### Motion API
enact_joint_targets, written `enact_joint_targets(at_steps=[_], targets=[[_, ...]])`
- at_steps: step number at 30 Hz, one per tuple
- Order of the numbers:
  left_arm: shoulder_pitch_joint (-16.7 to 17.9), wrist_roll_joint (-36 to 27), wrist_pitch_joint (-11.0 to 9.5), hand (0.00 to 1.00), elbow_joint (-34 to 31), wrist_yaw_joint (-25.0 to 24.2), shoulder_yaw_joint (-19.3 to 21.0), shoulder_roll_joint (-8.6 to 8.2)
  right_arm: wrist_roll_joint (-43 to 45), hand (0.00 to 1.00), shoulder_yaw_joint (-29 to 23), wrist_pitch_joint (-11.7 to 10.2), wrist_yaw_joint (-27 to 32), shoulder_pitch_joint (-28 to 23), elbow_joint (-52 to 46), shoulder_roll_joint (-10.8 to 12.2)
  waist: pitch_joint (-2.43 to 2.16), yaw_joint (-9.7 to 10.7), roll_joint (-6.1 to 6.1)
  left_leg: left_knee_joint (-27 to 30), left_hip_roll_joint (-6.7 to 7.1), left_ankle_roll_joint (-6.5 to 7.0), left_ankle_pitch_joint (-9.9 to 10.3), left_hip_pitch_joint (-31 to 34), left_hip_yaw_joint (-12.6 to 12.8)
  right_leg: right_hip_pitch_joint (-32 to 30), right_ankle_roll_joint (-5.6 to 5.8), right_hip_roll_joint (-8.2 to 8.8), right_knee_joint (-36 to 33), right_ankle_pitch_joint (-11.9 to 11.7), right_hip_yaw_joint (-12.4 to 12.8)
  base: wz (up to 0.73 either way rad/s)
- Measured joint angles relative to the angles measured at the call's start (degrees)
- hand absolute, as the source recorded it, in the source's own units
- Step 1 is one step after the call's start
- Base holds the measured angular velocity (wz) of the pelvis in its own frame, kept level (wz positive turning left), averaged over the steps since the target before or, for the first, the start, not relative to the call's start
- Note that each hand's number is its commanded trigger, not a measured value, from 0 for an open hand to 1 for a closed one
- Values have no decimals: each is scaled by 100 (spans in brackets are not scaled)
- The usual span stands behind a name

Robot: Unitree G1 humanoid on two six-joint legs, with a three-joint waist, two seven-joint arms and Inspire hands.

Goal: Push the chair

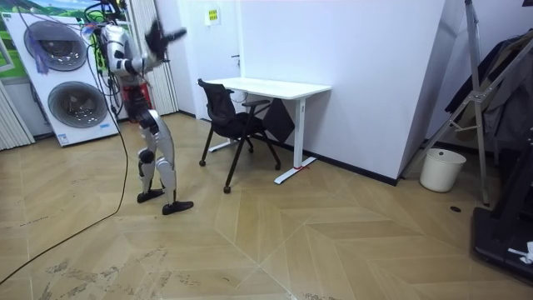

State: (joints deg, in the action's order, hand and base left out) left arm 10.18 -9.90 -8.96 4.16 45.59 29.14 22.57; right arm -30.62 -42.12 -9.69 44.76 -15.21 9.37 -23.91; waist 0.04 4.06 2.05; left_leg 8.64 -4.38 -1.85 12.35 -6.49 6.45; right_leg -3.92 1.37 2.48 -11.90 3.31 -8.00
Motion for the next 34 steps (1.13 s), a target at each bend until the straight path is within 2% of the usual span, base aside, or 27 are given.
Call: enact_joint_targets(at_steps=[1, 2, 3, 4, 5, 6, 8, 11, 12, 14, 15, 18, 20, 23, 25, 29, 34], targets=[[15, -92, 30, 0, 170, -14, 1, -53, -169, 0, 0, 43, -67, -58, 105, 120, -6, -4, -27, -14, 0, 0, 0, 8, -15, -15, 1, 1, -8, 10, -3, 6], [121, -233, 49, 0, 416, -69, -6, -194, -472, 0, 4, 93, -276, -186, 313, 347, -20, 8, -76, -47, 2, 1, 1, 6, -35, -31, 7, 7, -46, 44, -18, 7], [169, -310, 55, 0, 518, -125, -22, -269, -623, 0, 18, 98, -399, -273, 453, 451, -16, 12, -105, -60, 3, 3, 4, -8, -35, -35, 7, 10, -79, 69, -26, 11], [272, -432, 61, 0, 738, -206, -103, -401, -872, 0, 74, 104, -659, -433, 832, 622, -38, 16, -162, -96, 3, 1, 8, -33, -50, -35, 17, 13, -108, 128, -41, 9], [400, -509, 55, 0, 1085, -321, -250, -480, -1038, 0, 154, 112, -939, -513, 1358, 759, -33, 6, -218, -104, 4, -3, 10, -73, -72, -35, 16, 21, -178, 185, -47, 8], [466, -579, 57, 0, 1278, -398, -326, -519, -1096, 0, 199, 122, -1044, -530, 1584, 829, -17, 7, -212, -107, 7, -6, 18, -88, -76, -37, 22, 28, -215, 224, -48, 0], [730, -887, 118, 0, 1953, -778, -599, -776, -1334, 0, 464, 205, -1521, -585, 2653, 1025, -74, 40, -299, -91, 5, -13, 87, -137, -120, -36, 41, 39, -350, 375, -48, 4], [765, -1224, 152, 0, 3062, -1343, -788, -923, -1535, 0, 762, 401, -2100, -566, 4002, 1252, -74, 45, -275, -92, 3, -25, 118, -184, -182, -16, 44, 59, -485, 521, -74, 12], [766, -1271, 154, 0, 3294, -1447, -788, -946, -1530, 0, 766, 411, -2218, -571, 4188, 1315, -77, 53, -270, -91, -1, -31, 123, -190, -188, -1, 45, 58, -488, 536, -86, 8], [817, -1364, 203, 0, 3899, -1810, -812, -1096, -1393, 0, 829, 433, -2569, -624, 4717, 1498, -64, 64, -269, -101, -1, -29, 132, -205, -183, 14, 48, 57, -485, 550, -62, 2], [816, -1424, 224, 0, 4251, -2014, -889, -1123, -1395, 0, 946, 461, -2737, -612, 4962, 1509, -59, 68, -277, -99, 2, -19, 150, -208, -180, 14, 54, 57, -498, 553, -64, 0], [811, -1500, 325, 0, 4782, -2437, -1146, -1137, -1281, 0, 1296, 591, -3046, -607, 5304, 1518, -50, 79, -283, -89, 2, -8, 196, -199, -188, 15, 63, 58, -490, 559, -62, -1], [712, -1460, 457, 0, 5403, -2922, -1465, -1161, -1007, 0, 1588, 691, -3355, -490, 5619, 1524, -51, 86, -289, -80, 8, 4, 208, -199, -194, 18, 69, 56, -479, 554, -45, -2], [572, -1132, 677, 0, 5902, -3373, -1614, -1285, -515, 0, 1918, 871, -3691, -240, 5822, 1565, -45, 89, -307, -84, 8, 6, 210, -202, -174, 7, 72, 39, -474, 550, -7, -5], [506, -1045, 814, 0, 6029, -3614, -1752, -1325, -332, 0, 2154, 963, -3886, -142, 5829, 1578, -40, 83, -315, -86, 9, 6, 210, -200, -171, -5, 72, 39, -479, 550, -4, 0], [268, -970, 1105, 0, 6067, -4063, -2304, -1343, -272, 0, 2746, 1111, -4350, 230, 5831, 1573, -17, 61, -340, -85, 9, 6, 210, -196, -149, -37, 73, 27, -474, 550, 10, -2], [-20, -913, 1170, 0, 6185, -4504, -2509, -1443, -120, 0, 3189, 1235, -4935, 432, 5823, 1586, -7, 54, -353, -67, 7, 6, 209, -194, -112, -67, 72, 24, -508, 551, 21, -2]])
